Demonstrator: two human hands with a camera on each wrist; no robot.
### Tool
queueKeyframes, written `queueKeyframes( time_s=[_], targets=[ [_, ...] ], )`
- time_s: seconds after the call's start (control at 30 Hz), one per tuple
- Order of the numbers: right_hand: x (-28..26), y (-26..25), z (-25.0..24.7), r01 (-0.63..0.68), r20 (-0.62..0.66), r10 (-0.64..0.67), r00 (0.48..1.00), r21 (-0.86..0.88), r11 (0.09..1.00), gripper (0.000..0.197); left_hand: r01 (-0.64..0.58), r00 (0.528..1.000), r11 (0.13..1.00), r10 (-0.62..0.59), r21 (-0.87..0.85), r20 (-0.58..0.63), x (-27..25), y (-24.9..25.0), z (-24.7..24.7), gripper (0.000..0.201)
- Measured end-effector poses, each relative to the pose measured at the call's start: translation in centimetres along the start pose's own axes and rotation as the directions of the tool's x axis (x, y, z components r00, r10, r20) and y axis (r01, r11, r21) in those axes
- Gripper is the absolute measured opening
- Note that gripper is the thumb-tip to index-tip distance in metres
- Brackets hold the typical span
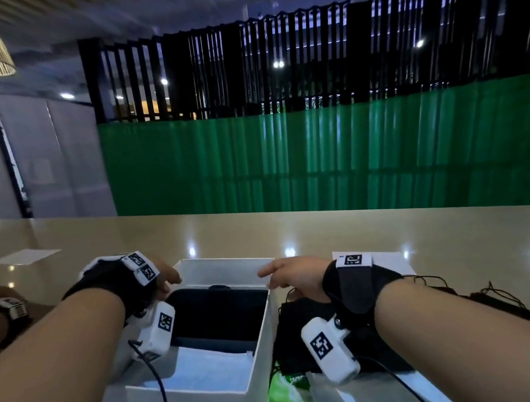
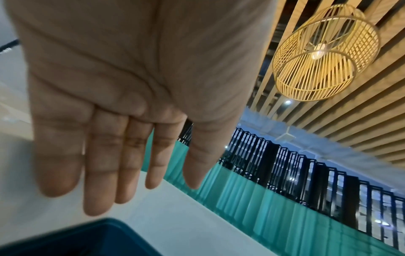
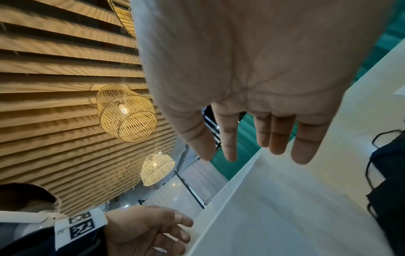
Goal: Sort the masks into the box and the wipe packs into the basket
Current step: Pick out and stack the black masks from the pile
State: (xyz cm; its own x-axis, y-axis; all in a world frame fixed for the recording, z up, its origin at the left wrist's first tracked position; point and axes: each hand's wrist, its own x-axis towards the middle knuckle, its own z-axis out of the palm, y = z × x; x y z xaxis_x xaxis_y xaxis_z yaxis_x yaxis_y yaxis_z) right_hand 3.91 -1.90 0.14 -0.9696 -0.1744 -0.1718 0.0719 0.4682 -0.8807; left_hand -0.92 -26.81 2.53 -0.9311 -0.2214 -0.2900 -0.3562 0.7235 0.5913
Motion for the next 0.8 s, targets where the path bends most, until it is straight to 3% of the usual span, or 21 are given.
queueKeyframes(
  time_s=[0.13, 0.23, 0.43, 0.6, 0.73, 0.8],
  targets=[
    [-1.6, 1.8, -3.3, 0.017, -0.127, -0.020, 0.992, -0.022, 1.000, 0.021, -0.074, 0.997, 0.995, 0.072, -0.074, -0.028, -1.1, 0.9, -0.1, 0.025],
    [-3.6, 3.9, -6.9, 0.008, -0.241, -0.026, 0.970, -0.075, 0.997, 0.018, -0.184, 0.983, 0.978, 0.182, -0.101, -0.033, -3.0, 3.1, -0.2, 0.019],
    [-8.2, 9.1, -13.5, -0.109, -0.325, 0.082, 0.942, -0.066, 0.992, 0.014, -0.399, 0.913, 0.904, 0.407, -0.156, 0.024, -7.3, 10.0, 1.3, 0.017],
    [-11.7, 13.0, -16.3, -0.305, -0.405, 0.224, 0.887, -0.147, 0.941, 0.004, -0.551, 0.812, 0.830, 0.557, -0.087, 0.175, -11.0, 13.7, 6.4, 0.016],
    [-13.8, 15.9, -17.8, -0.428, -0.476, 0.264, 0.839, -0.279, 0.860, 0.013, -0.610, 0.765, 0.789, 0.564, 0.069, 0.310, -12.5, 14.4, 11.8, 0.018],
    [-14.9, 16.6, -18.1, -0.441, -0.495, 0.290, 0.819, -0.220, 0.870, 0.012, -0.619, 0.756, 0.773, 0.538, 0.139, 0.373, -12.9, 14.3, 14.8, 0.017]
  ],
)
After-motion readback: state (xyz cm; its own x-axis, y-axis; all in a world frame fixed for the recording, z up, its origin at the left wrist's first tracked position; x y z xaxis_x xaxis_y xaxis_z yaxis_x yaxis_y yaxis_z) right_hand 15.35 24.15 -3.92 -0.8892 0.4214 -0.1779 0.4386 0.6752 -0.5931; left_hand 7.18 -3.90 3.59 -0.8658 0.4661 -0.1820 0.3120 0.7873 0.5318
